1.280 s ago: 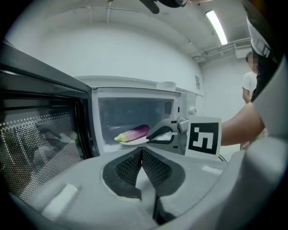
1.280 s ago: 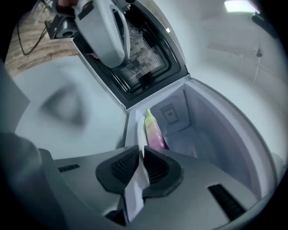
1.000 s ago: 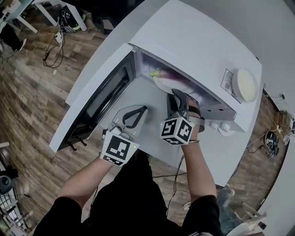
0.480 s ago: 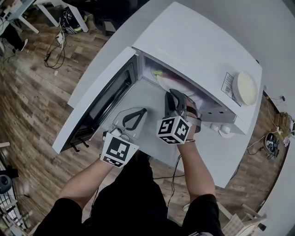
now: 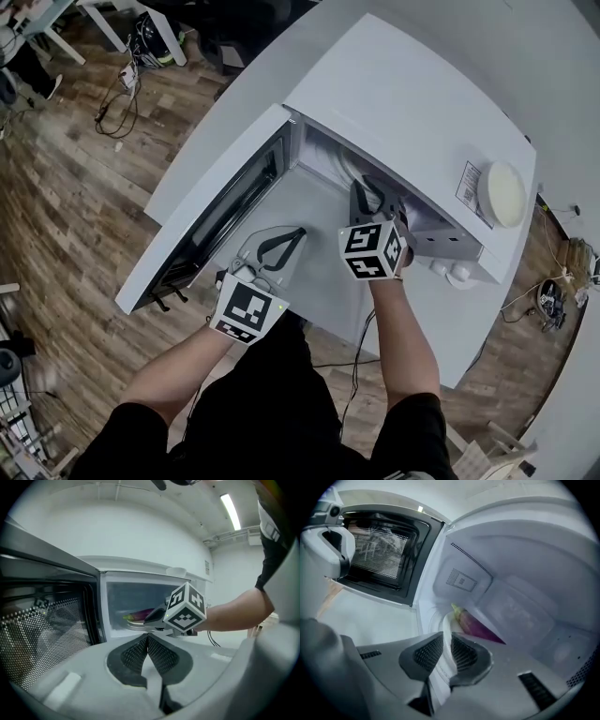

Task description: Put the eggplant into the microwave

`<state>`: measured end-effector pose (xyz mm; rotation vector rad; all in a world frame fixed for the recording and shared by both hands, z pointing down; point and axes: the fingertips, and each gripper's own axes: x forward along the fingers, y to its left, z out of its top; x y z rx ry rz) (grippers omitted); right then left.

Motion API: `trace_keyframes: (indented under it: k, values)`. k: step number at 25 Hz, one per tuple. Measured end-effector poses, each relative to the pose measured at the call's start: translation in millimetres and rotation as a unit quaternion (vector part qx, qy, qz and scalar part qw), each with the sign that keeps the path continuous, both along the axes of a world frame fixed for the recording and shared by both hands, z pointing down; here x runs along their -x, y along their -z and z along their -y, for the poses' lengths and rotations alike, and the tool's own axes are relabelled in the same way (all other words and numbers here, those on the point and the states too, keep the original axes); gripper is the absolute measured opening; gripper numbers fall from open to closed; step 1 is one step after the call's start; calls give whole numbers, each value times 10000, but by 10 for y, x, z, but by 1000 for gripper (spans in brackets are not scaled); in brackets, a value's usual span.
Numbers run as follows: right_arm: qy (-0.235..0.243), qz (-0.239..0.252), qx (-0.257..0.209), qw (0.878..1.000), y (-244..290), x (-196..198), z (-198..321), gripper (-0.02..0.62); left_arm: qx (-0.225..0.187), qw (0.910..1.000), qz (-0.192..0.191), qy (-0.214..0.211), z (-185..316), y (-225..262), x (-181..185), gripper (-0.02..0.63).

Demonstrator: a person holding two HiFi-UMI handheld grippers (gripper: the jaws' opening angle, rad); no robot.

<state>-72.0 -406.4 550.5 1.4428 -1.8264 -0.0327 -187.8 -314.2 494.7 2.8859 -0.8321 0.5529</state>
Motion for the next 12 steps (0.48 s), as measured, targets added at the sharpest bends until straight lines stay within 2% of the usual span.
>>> trace_keyframes:
  k: [7,12]
  values:
    - [-90,112,-174,9997,130,10,15,82,45,10000,-1,19,-32,75,66,9]
    - [-42,427,-318,9986,367,184,-303,95,258,9993,-258,80,-125,258,127,9]
